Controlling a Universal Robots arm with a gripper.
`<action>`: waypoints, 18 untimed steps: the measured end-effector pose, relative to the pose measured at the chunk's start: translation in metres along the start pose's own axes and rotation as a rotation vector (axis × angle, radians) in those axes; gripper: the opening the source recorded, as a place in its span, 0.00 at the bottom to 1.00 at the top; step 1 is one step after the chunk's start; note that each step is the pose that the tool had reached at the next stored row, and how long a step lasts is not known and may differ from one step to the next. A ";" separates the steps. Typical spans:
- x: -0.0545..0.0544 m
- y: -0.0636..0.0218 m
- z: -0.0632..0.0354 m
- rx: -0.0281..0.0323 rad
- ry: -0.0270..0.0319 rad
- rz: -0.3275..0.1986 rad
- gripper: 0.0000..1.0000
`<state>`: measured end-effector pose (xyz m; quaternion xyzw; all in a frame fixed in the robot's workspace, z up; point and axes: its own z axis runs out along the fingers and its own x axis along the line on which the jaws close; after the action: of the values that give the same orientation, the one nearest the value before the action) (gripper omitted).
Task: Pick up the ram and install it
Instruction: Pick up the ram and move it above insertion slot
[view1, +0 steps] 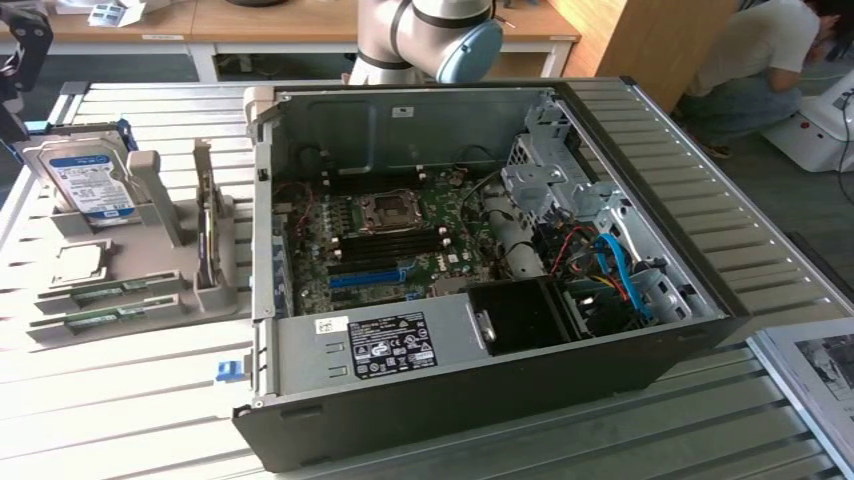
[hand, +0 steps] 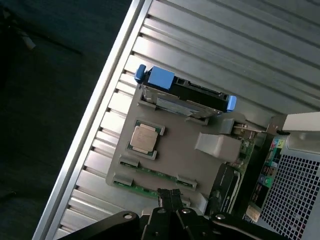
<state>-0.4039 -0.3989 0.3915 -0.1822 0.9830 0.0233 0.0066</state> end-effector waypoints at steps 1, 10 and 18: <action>0.000 0.0000 0.0000 -0.0003 0.0005 -0.013 0.10; 0.000 0.0000 0.0003 -0.0025 0.0051 -0.119 0.10; 0.000 0.0000 0.0006 -0.0044 0.0089 -0.203 0.10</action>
<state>-0.4039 -0.3988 0.3909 -0.2810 0.9594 0.0239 0.0041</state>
